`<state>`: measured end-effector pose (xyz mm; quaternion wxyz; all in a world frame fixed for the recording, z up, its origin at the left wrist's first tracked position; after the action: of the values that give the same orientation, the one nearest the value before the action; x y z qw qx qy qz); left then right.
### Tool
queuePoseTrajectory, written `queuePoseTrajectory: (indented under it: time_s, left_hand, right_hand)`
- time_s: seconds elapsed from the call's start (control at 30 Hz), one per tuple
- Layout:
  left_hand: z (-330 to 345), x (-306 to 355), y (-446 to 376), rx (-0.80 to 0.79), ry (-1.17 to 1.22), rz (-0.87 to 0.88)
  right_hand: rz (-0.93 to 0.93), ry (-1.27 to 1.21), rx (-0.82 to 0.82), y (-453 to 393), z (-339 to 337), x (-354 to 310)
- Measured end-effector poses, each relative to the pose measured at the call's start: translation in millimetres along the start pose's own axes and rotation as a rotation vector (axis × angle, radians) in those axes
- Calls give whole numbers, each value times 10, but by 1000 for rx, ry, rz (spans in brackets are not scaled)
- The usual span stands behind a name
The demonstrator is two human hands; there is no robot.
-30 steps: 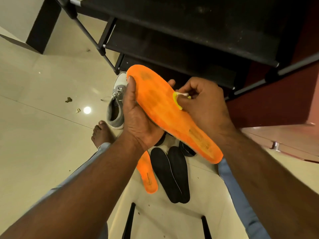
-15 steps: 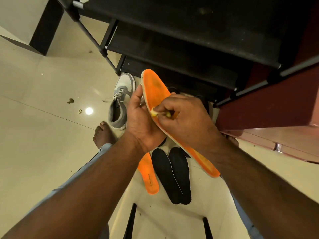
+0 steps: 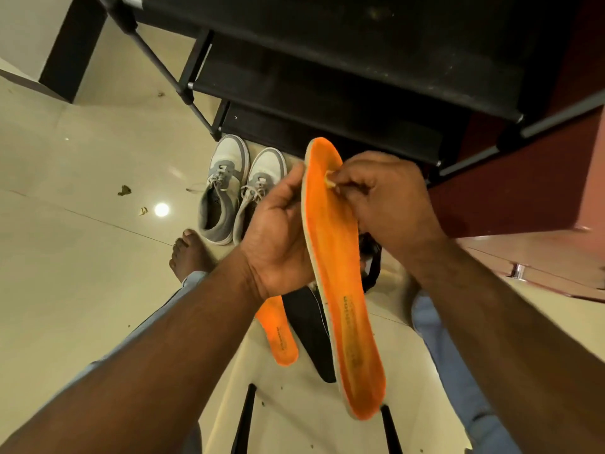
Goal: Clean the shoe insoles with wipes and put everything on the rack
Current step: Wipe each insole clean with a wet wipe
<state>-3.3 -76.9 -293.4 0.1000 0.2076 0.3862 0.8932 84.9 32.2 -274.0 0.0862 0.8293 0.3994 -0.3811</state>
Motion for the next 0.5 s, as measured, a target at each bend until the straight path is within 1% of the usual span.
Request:
queuePoseTrajectory:
  time_s: [0.03, 0.07, 0.13, 0.17, 0.2, 0.23, 0.27, 0.33, 0.37, 0.4, 0.43, 0.5]
  left_hand:
    - [36, -13, 1, 9, -33, -10]
    - [58, -8, 6, 24, -60, -10]
    - [31, 43, -6, 54, -51, 3]
    - [11, 70, -9, 78, -34, 14]
    - [-29, 88, -14, 97, -19, 21]
    - [-46, 84, -18, 102, -9, 15]
    - [-54, 70, -24, 100, -8, 2]
    - [0, 19, -12, 77, 5, -26]
    - [5, -6, -20, 61, 15, -39]
    - [6, -15, -25, 42, 36, -39]
    - [-3, -14, -22, 38, 44, -31]
    - [3, 36, -3, 5, 43, -47]
  right_hand:
    - [54, -46, -15, 8, -22, 14]
    - [72, -94, -65, 19, -19, -11]
    - [50, -161, -221, 59, 34, -115]
    - [34, -184, -280, 74, 63, -169]
    - [31, -200, -306, 81, 89, -193]
    - [57, -202, -293, 84, 96, -194]
    - [98, -181, -239, 75, 92, -172]
    - [145, -34, -86, 43, 71, -80]
    - [159, 41, -42, 24, 47, -39]
    - [170, 89, -35, 9, 21, -30]
    - [186, 72, -74, 3, 9, -37]
    - [266, -127, -251, 29, 25, -118]
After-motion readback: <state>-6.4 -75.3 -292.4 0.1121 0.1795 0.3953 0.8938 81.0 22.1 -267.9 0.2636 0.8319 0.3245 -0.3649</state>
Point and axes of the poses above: each hand's wrist, its own y-axis away from the middle knuckle, its own z-axis out of the palm, x = y × z, the point moved 2 cm from there along -y, towards the middle knuckle, and after that the axes turned 6 degrees about x, right-handed, at the moved point
